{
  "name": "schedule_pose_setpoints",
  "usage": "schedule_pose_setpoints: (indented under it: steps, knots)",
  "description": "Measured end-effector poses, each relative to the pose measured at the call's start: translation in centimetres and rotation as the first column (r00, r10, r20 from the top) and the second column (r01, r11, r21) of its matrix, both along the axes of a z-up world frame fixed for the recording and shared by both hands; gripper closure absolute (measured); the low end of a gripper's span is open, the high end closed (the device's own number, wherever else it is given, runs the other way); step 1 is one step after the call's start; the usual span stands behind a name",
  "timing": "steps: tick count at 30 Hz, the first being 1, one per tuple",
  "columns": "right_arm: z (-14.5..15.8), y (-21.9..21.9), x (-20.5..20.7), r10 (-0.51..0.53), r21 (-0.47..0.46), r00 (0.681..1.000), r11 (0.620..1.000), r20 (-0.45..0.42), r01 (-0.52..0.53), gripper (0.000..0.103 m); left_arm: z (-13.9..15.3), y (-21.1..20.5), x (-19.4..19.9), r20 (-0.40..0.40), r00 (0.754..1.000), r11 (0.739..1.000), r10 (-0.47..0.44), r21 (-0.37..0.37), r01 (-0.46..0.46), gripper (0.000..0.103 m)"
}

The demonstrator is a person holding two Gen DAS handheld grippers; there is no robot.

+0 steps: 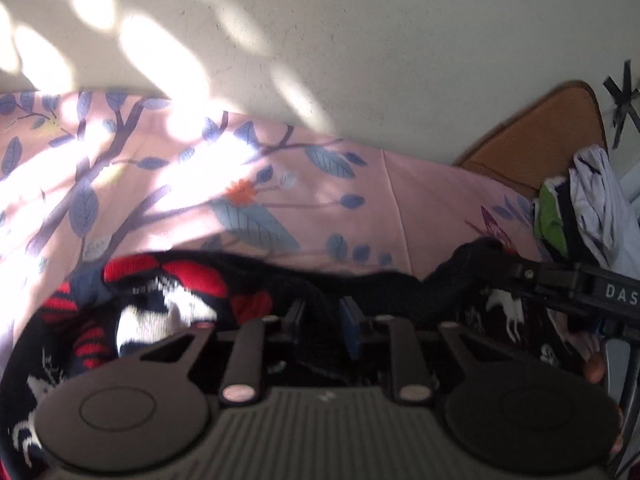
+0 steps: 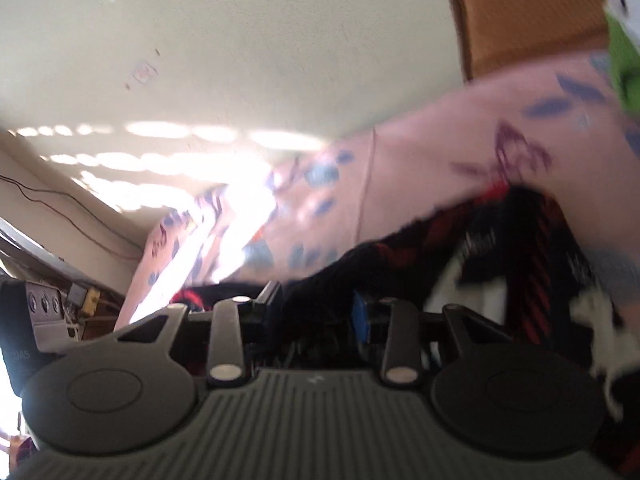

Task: Fold small clothes
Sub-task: 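Lower the held sweater onto the bed with both grippers, spreading it, then open both grippers and release the sweater lying flat on the bed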

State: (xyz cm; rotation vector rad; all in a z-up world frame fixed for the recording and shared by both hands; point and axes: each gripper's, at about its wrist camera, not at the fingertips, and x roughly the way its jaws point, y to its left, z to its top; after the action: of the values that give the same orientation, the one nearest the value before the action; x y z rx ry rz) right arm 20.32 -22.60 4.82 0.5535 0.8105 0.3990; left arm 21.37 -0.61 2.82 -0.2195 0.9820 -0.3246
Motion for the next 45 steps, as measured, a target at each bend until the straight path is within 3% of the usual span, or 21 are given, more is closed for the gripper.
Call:
schedule_pose_setpoints:
  steps: [3, 6, 10, 13, 17, 20, 23, 25, 28, 29, 31, 32, 33, 34, 35, 38, 41, 42, 43, 44, 45]
  knots:
    - [1.3, -0.2, 0.5, -0.142, -0.055, 0.982, 0.987, 0.125, 0.150, 0.053, 1.5, 2.6, 1.1, 0.074, 0.970, 0.969, 0.231, -0.102, -0.223, 0.079]
    - [2.6, -1.2, -1.2, -0.093, -0.047, 0.985, 0.994, 0.145, 0.101, 0.052, 3.7, 5.2, 0.0, 0.149, 0.958, 0.962, 0.244, -0.160, -0.220, 0.071]
    - [4.7, -3.9, -6.2, -0.050, -0.156, 0.972, 0.984, 0.228, 0.088, 0.049, 6.4, 8.3, -3.5, 0.299, 0.929, 0.975, 0.218, -0.024, -0.221, 0.057]
    - [5.4, -6.4, -9.7, -0.072, -0.205, 0.967, 0.971, 0.246, 0.125, 0.043, 6.8, 10.5, -6.1, 0.362, 0.915, 0.964, 0.179, 0.122, -0.237, 0.041]
    - [5.2, -7.8, -11.8, -0.088, -0.300, 0.967, 0.941, 0.237, 0.159, 0.036, 5.1, 12.6, -7.2, 0.319, 0.939, 0.945, 0.129, 0.249, -0.214, 0.014]
    - [4.2, -7.5, -10.8, -0.110, -0.333, 0.972, 0.927, 0.208, 0.176, 0.035, 3.4, 12.5, -7.0, 0.244, 0.966, 0.945, 0.086, 0.288, -0.157, 0.013]
    - [2.5, -6.4, -7.5, -0.155, -0.384, 0.972, 0.898, 0.175, 0.213, 0.034, 2.5, 11.2, -6.5, 0.260, 0.964, 0.933, 0.062, 0.327, -0.148, 0.008]
    - [1.4, -6.5, -6.0, -0.185, -0.391, 0.973, 0.892, 0.138, 0.225, 0.033, 1.8, 9.8, -5.8, 0.262, 0.965, 0.926, 0.032, 0.356, -0.127, 0.007]
    - [0.1, -6.2, -4.1, -0.206, -0.406, 0.975, 0.887, 0.083, 0.222, 0.033, 0.1, 7.1, -3.8, 0.249, 0.968, 0.887, -0.031, 0.453, -0.088, 0.010]
    - [-0.3, -6.0, -3.5, -0.206, -0.407, 0.976, 0.888, 0.066, 0.215, 0.032, -0.3, 6.4, -3.4, 0.244, 0.968, 0.872, -0.051, 0.483, -0.075, 0.018]
    - [-0.6, -5.4, -3.0, -0.195, -0.425, 0.978, 0.881, 0.072, 0.207, 0.032, -1.5, 4.9, -2.4, 0.224, 0.971, 0.823, -0.086, 0.565, -0.057, 0.055]
    - [-0.7, -5.2, -2.8, -0.184, -0.434, 0.980, 0.879, 0.073, 0.197, 0.034, -1.9, 4.5, -2.1, 0.210, 0.973, 0.817, -0.092, 0.575, -0.047, 0.078]
    - [-0.7, -4.8, -2.7, -0.158, -0.450, 0.985, 0.876, 0.071, 0.174, 0.043, -2.0, 4.5, -2.1, 0.209, 0.974, 0.826, -0.089, 0.561, -0.045, 0.090]
    - [-0.6, -4.2, -2.8, -0.120, -0.470, 0.990, 0.871, 0.074, 0.141, 0.088, -1.9, 4.5, -2.3, 0.229, 0.970, 0.828, -0.078, 0.557, -0.065, 0.090]
    - [-0.4, -3.8, -3.0, -0.089, -0.480, 0.993, 0.869, 0.080, 0.116, 0.090, -1.4, 4.8, -2.8, 0.274, 0.960, 0.825, -0.065, 0.556, -0.103, 0.090]
    - [1.4, -3.9, -4.4, -0.089, -0.465, 0.975, 0.867, 0.204, 0.176, 0.090, -0.1, 7.4, -2.5, 0.326, 0.944, 0.847, 0.045, 0.489, -0.209, 0.090]
    - [1.1, -5.1, -3.2, -0.190, -0.431, 0.960, 0.863, 0.206, 0.263, 0.090, -1.2, 8.6, -0.4, 0.224, 0.965, 0.871, 0.136, 0.438, -0.224, 0.084]
    - [0.2, -4.7, -2.4, -0.193, -0.459, 0.968, 0.854, 0.161, 0.246, 0.090, -2.0, 8.3, 0.0, 0.181, 0.974, 0.864, 0.138, 0.458, -0.208, 0.075]
    - [-0.7, -4.0, -1.8, -0.180, -0.503, 0.976, 0.837, 0.123, 0.217, 0.085, -2.3, 7.8, -0.4, 0.220, 0.966, 0.841, 0.136, 0.490, -0.230, 0.070]
    - [-1.1, -3.3, -1.9, -0.169, -0.543, 0.975, 0.810, 0.146, 0.221, 0.074, -2.2, 7.3, -0.6, 0.234, 0.964, 0.816, 0.122, 0.529, -0.232, 0.058]
    - [-1.0, -2.8, -2.3, -0.163, -0.581, 0.971, 0.779, 0.174, 0.235, 0.065, -1.9, 7.1, -1.2, 0.242, 0.965, 0.811, 0.101, 0.542, -0.220, 0.057]
